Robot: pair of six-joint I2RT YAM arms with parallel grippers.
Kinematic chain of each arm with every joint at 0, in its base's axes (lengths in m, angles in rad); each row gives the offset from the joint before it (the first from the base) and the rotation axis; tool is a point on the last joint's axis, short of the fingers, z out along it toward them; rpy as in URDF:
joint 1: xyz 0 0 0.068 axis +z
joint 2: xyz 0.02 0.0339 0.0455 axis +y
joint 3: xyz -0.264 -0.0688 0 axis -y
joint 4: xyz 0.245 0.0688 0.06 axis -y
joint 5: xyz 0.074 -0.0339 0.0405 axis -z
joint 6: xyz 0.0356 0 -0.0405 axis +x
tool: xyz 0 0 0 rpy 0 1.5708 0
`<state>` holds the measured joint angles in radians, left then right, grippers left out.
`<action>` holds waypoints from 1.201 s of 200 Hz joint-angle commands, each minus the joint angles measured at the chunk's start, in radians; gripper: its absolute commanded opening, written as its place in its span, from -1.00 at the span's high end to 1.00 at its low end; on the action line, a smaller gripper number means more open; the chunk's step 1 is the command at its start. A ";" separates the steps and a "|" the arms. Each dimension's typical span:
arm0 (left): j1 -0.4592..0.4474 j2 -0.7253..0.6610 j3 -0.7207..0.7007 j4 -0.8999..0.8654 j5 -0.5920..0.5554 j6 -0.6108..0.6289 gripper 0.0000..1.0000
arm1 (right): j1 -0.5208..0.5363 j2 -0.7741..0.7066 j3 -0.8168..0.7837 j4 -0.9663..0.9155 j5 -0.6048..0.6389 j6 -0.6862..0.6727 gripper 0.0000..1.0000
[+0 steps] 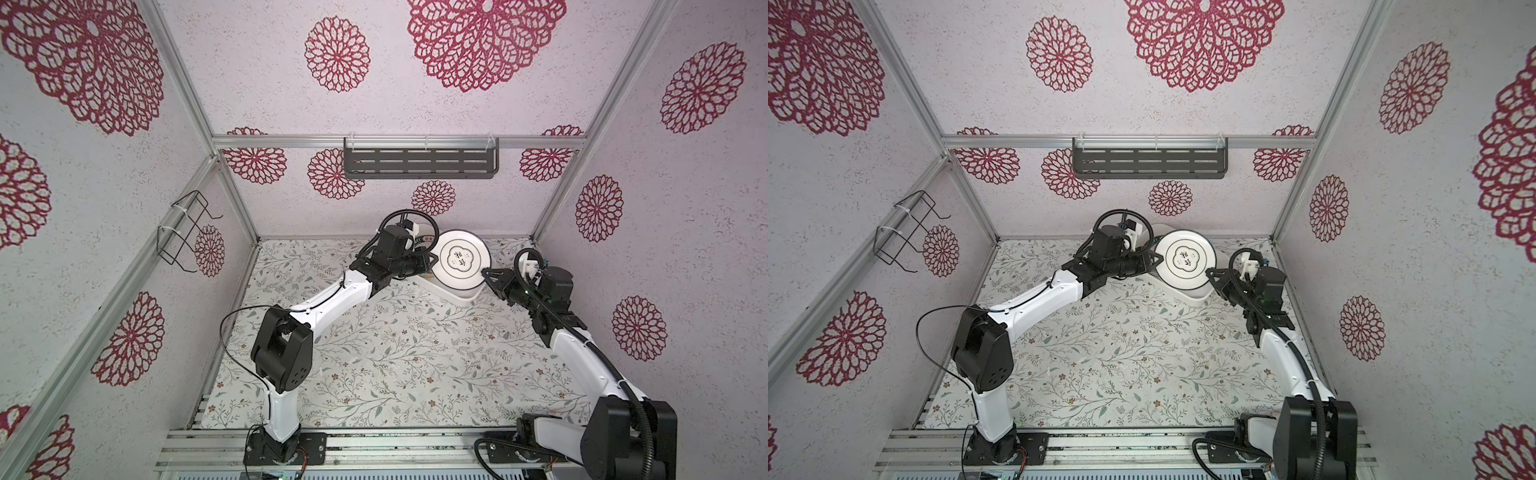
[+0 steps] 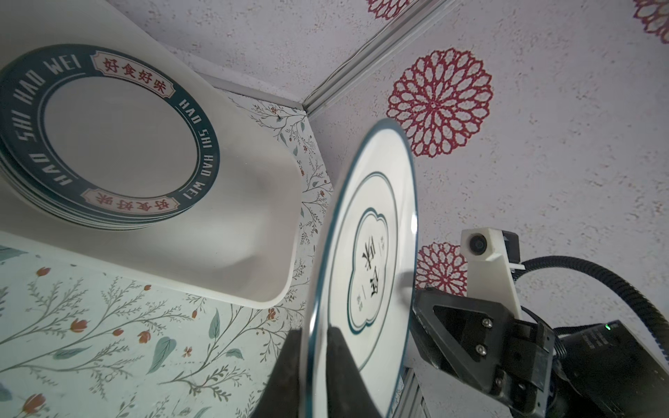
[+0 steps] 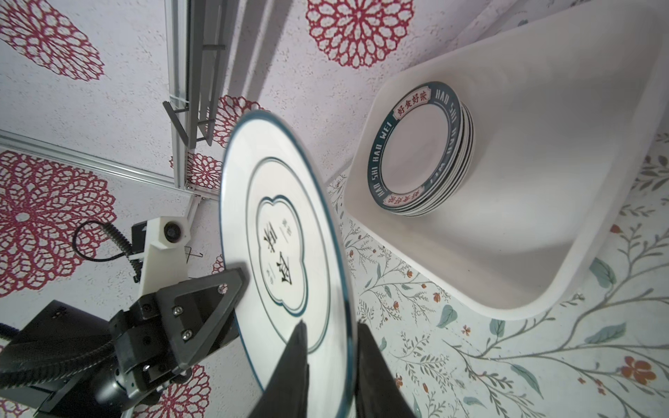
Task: Place the plates into the plastic bin on the countertop
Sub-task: Place the plate in the plastic bin.
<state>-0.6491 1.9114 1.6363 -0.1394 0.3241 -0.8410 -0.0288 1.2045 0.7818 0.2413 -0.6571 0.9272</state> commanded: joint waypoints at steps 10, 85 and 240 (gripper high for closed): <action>0.009 -0.038 0.006 0.024 -0.020 0.004 0.69 | 0.006 0.009 0.061 0.070 -0.003 -0.019 -0.04; 0.044 0.001 0.024 0.057 -0.045 -0.044 0.80 | 0.004 0.078 0.157 -0.058 0.056 -0.104 -0.70; 0.204 0.285 0.159 0.136 -0.090 -0.277 0.85 | -0.056 0.198 0.389 -0.299 0.178 -0.294 -0.98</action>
<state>-0.4671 2.1670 1.7367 -0.0784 0.2329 -1.0542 -0.0715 1.4044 1.1404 -0.0399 -0.5091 0.6765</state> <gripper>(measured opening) 0.084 0.990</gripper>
